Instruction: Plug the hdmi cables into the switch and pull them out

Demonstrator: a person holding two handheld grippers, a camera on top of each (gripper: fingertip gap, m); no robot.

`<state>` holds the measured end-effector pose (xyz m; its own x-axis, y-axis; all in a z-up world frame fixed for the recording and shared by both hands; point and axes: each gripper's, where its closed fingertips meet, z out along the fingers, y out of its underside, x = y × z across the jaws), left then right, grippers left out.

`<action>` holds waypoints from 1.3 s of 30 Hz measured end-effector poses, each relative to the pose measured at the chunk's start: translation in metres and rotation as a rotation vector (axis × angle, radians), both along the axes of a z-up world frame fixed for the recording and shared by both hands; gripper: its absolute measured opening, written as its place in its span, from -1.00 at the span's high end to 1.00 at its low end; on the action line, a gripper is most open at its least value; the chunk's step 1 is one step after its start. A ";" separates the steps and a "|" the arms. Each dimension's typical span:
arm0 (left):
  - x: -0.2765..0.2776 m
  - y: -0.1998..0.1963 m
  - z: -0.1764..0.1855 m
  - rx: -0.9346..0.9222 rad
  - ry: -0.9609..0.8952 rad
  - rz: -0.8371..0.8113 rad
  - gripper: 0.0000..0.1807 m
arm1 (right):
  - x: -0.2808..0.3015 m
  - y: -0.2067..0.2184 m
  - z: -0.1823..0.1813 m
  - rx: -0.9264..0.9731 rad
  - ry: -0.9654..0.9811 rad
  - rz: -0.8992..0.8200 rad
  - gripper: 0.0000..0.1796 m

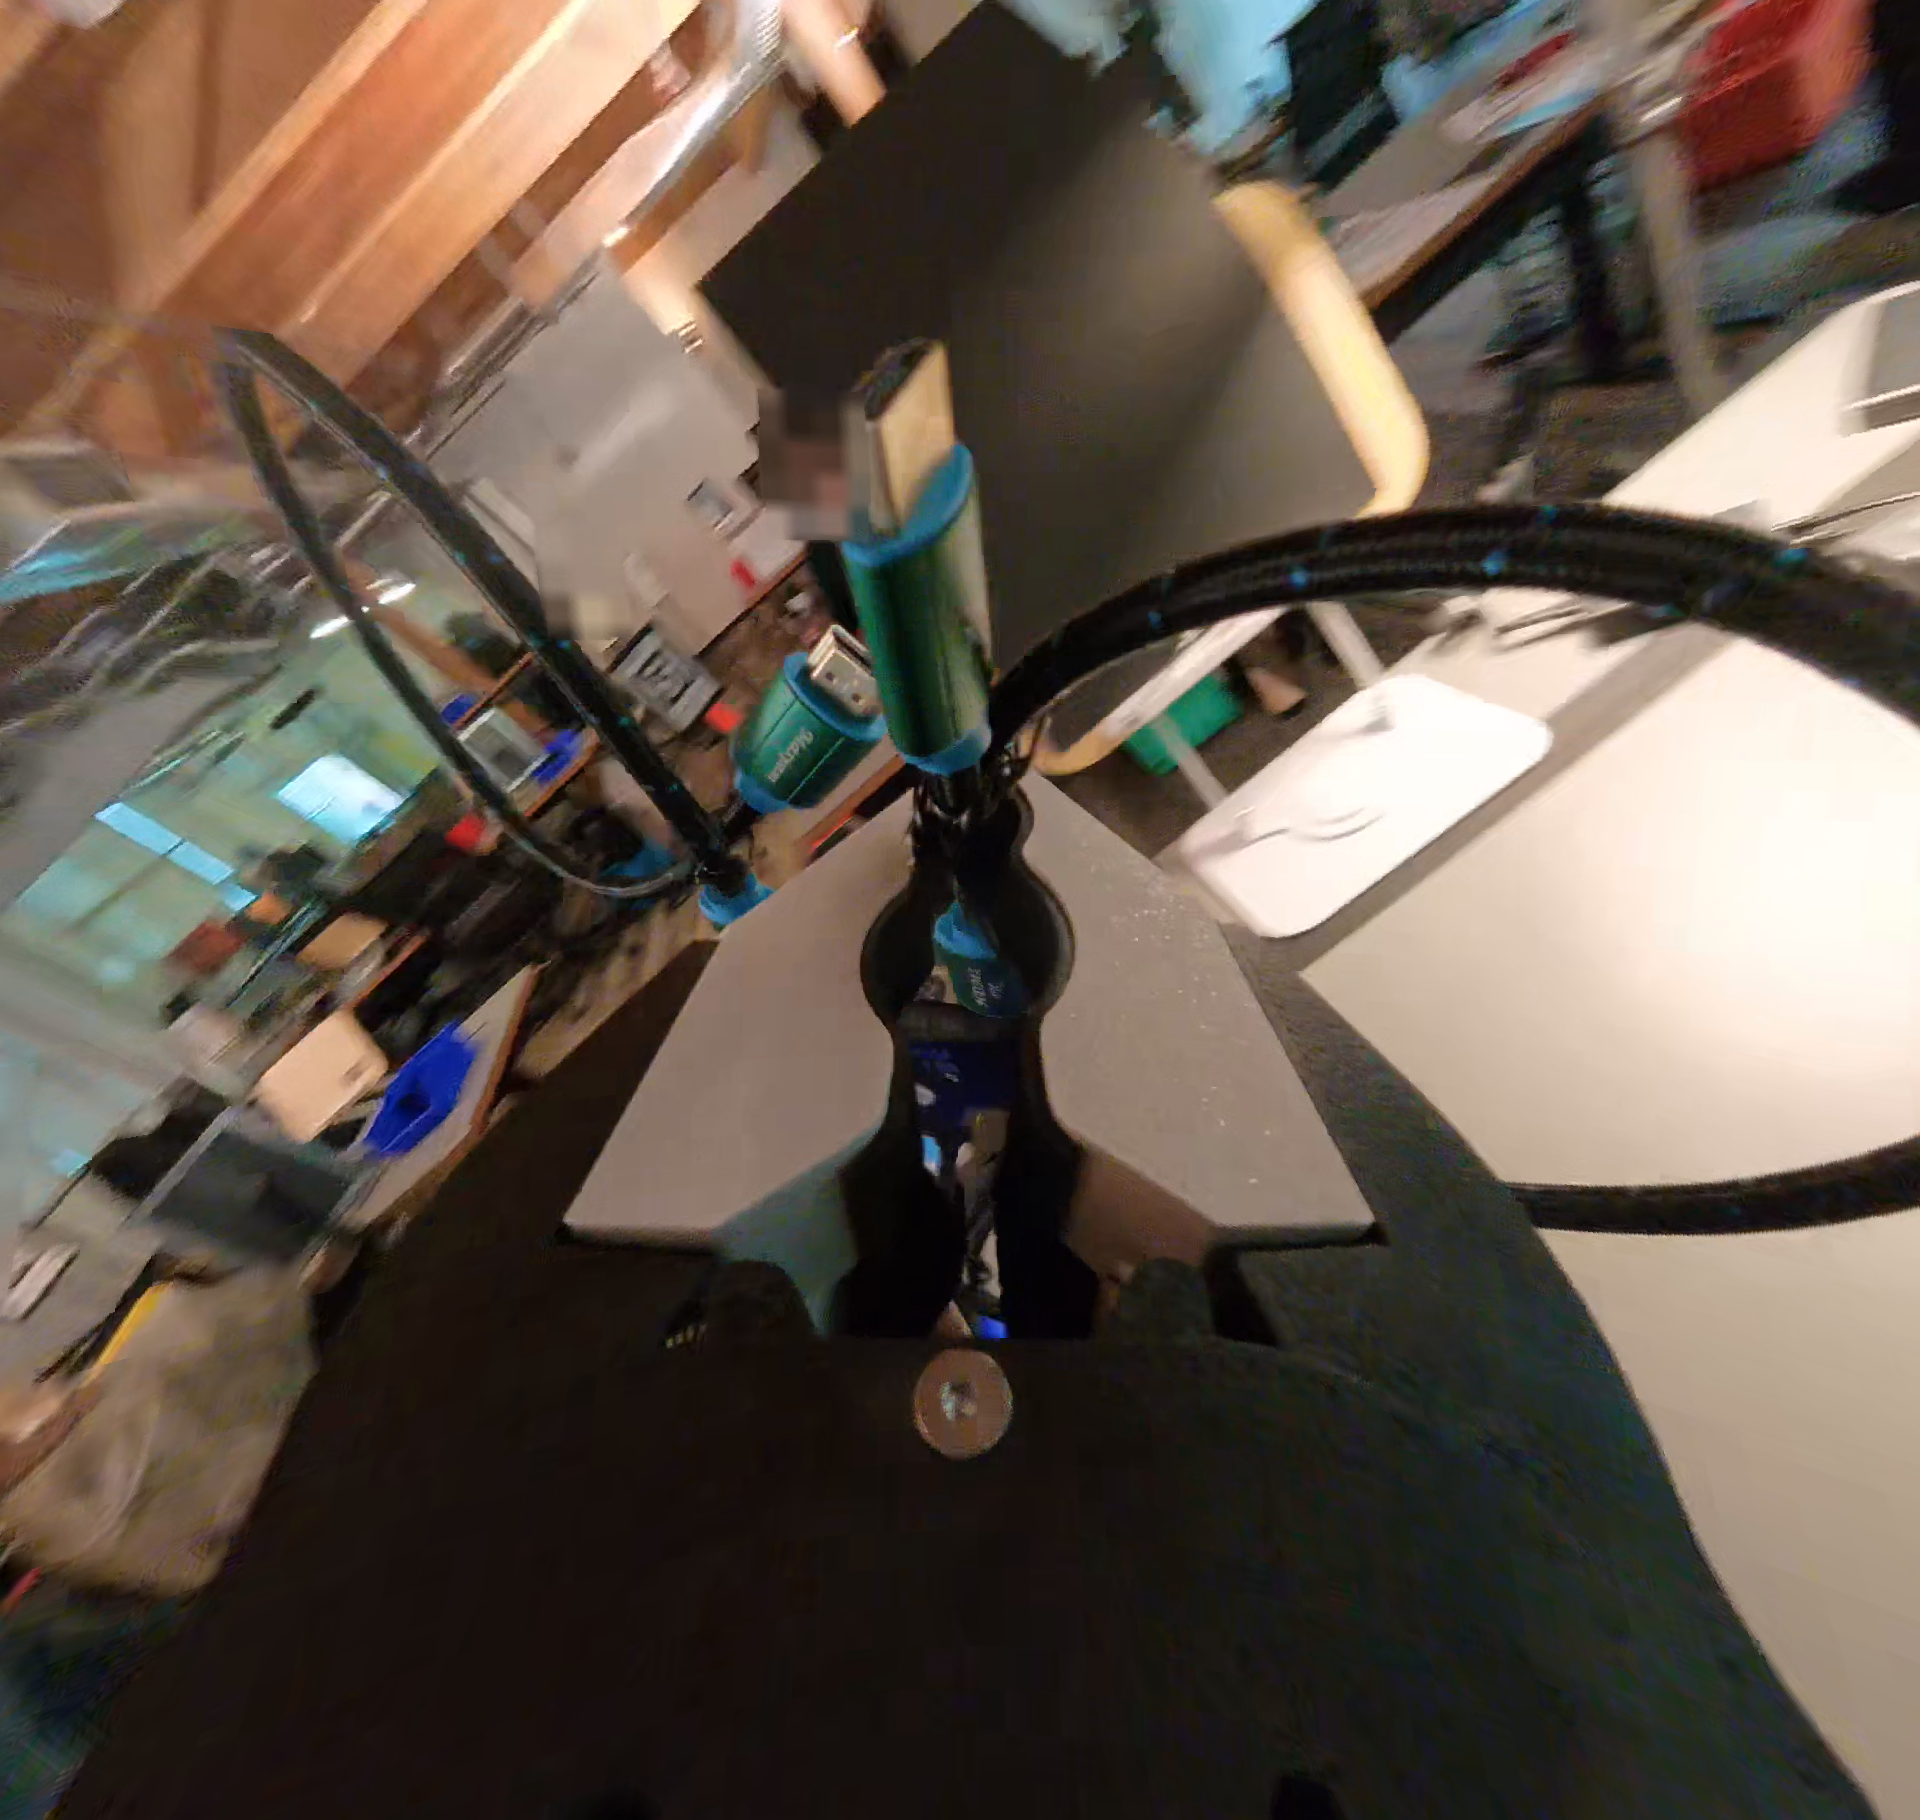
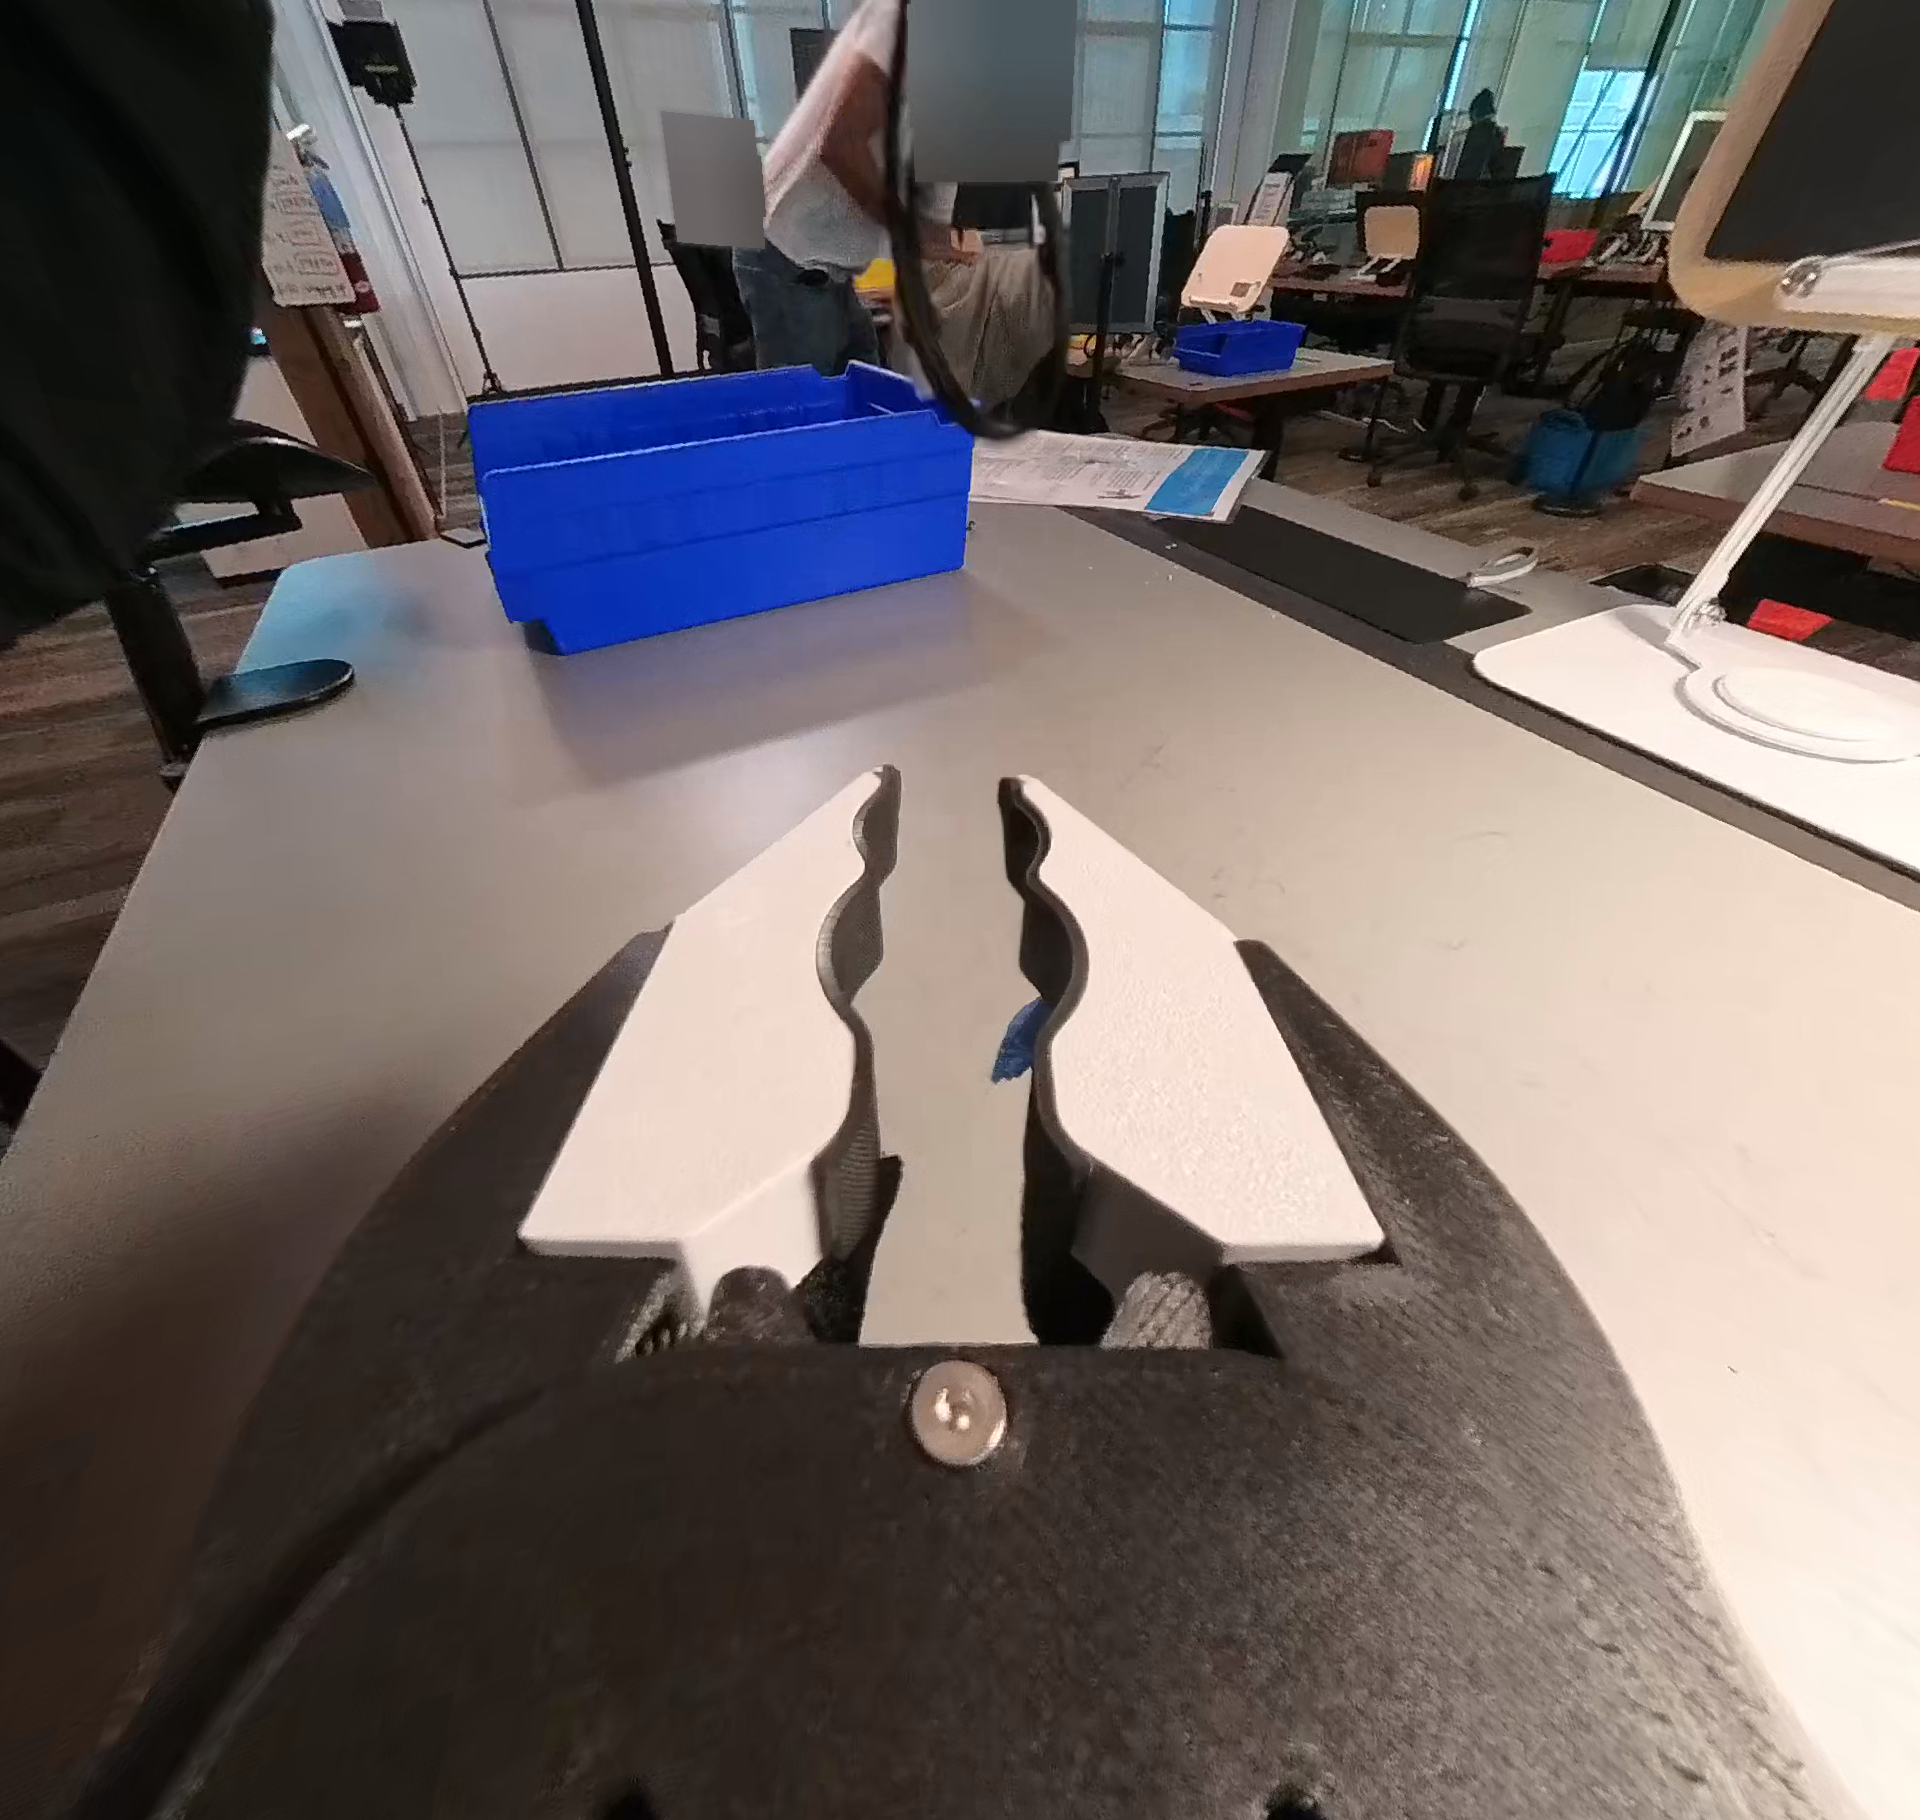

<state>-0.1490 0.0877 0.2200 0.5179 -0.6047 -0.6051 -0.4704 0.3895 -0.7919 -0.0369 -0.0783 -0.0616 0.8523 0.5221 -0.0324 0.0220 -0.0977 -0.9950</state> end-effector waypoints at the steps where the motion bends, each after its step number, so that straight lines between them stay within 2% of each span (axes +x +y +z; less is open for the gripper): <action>1: 0.020 -0.013 -0.004 -0.018 0.006 -0.056 0.96 | 0.002 0.000 0.002 0.006 0.003 -0.005 0.74; 6: 0.101 -0.064 -0.058 -0.203 0.057 -0.308 0.93 | 0.027 -0.005 0.016 0.051 0.039 -0.062 0.55; 10: 0.140 -0.089 -0.108 -0.376 0.064 -0.445 0.94 | 0.058 -0.007 0.022 0.059 0.051 -0.160 0.44; 17: 0.174 -0.096 -0.166 -0.560 0.053 -0.493 0.94 | 0.059 -0.004 0.019 0.051 -0.068 -0.189 0.50; 20: 0.183 -0.096 -0.181 -0.621 0.050 -0.498 0.94 | 0.065 0.006 0.027 0.056 -0.173 -0.271 0.48; 22: 0.186 -0.095 -0.188 -0.649 0.047 -0.494 0.94 | 0.066 0.017 0.026 0.007 -0.221 -0.289 0.36; 25: 0.191 -0.099 -0.194 -0.689 0.036 -0.506 0.95 | 0.061 0.037 0.006 -0.148 -0.252 -0.257 0.07; 26: 0.193 -0.101 -0.196 -0.696 0.035 -0.508 0.94 | 0.061 0.044 0.001 -0.180 -0.241 -0.257 0.06; 30: 0.196 -0.108 -0.205 -0.700 0.035 -0.508 0.95 | 0.052 0.059 -0.013 -0.296 -0.140 -0.205 0.15; 33: 0.195 -0.106 -0.208 -0.727 0.007 -0.511 0.94 | 0.035 0.061 -0.016 -0.294 -0.054 -0.136 0.57; 37: 0.195 -0.103 -0.212 -0.761 -0.032 -0.534 0.92 | 0.036 0.064 -0.017 -0.258 0.006 -0.152 0.67; 38: 0.196 -0.104 -0.211 -0.764 -0.053 -0.564 0.89 | 0.038 0.064 -0.016 -0.247 0.031 -0.148 0.71; 39: 0.195 -0.106 -0.210 -0.764 -0.073 -0.597 0.78 | 0.040 0.063 -0.014 -0.241 0.064 -0.142 0.74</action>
